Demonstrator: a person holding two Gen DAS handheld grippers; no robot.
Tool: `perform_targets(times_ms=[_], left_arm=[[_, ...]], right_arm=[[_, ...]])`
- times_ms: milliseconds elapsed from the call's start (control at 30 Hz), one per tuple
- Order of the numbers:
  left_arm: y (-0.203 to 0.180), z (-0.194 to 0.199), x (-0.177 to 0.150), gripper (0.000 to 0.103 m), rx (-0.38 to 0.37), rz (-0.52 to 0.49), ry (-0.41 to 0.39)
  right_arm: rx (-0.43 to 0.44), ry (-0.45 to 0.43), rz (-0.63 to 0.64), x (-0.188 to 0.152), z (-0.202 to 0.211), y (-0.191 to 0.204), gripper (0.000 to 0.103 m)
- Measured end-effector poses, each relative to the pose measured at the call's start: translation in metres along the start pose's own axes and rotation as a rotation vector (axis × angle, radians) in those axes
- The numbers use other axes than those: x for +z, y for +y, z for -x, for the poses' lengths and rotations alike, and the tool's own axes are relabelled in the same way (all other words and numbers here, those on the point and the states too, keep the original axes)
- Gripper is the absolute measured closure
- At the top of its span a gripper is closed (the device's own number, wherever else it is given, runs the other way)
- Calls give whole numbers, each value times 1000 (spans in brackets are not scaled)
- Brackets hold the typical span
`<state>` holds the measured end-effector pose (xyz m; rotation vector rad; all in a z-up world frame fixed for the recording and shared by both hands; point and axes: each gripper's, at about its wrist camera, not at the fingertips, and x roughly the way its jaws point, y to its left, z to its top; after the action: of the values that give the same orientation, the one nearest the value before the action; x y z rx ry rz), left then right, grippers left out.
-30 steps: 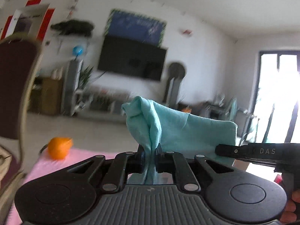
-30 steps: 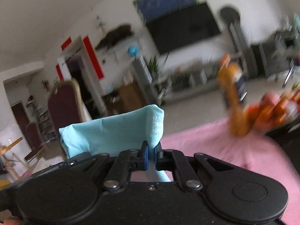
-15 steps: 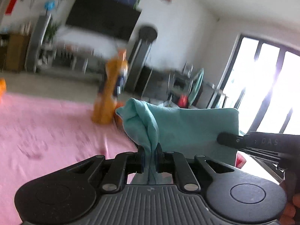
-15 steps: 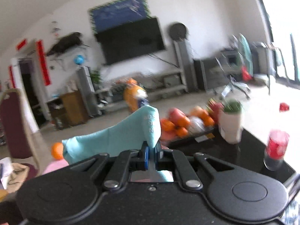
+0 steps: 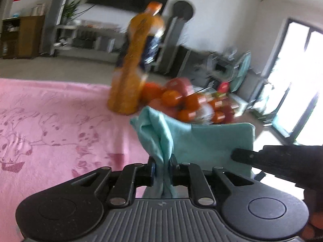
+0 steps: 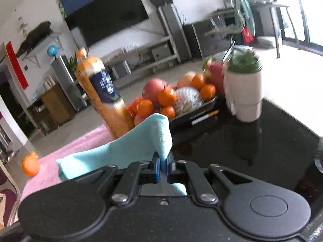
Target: Fold clothes
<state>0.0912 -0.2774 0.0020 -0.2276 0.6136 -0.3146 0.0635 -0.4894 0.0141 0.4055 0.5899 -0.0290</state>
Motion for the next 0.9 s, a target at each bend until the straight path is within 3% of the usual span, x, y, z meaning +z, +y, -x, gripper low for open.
perform_targets(times_ms=[33, 100, 167, 333, 500, 600, 733, 767, 800, 833, 900], left_arm=[[5, -7, 1, 85, 35, 2, 16], [18, -15, 2, 84, 89, 17, 37], [35, -6, 1, 76, 104, 47, 35], [57, 26, -8, 75, 139, 66, 96], [43, 55, -16, 74, 143, -32, 201], [26, 63, -25, 74, 107, -84, 242], [0, 55, -42, 74, 47, -146, 288], [-6, 53, -46, 74, 32, -161, 300], [-12, 51, -51, 76, 17, -176, 311], [-18, 49, -55, 79, 1, -191, 323], [-24, 40, -65, 89, -10, -200, 349]], right_arm=[[-10, 30, 17, -1, -12, 1, 94], [-54, 75, 17, -2, -27, -3, 65], [-74, 87, -13, -2, -26, -10, 63], [-63, 48, -62, -5, 26, -18, 59], [44, 23, -259, -15, 78, -32, 53], [99, 4, -355, -33, 106, -40, 48], [120, 80, -445, -57, 101, -57, 50], [122, 105, -453, -61, 93, -60, 61], [122, 132, -461, -64, 86, -63, 85], [111, 178, -471, -69, 75, -66, 92], [79, 224, -476, -76, 65, -70, 93]])
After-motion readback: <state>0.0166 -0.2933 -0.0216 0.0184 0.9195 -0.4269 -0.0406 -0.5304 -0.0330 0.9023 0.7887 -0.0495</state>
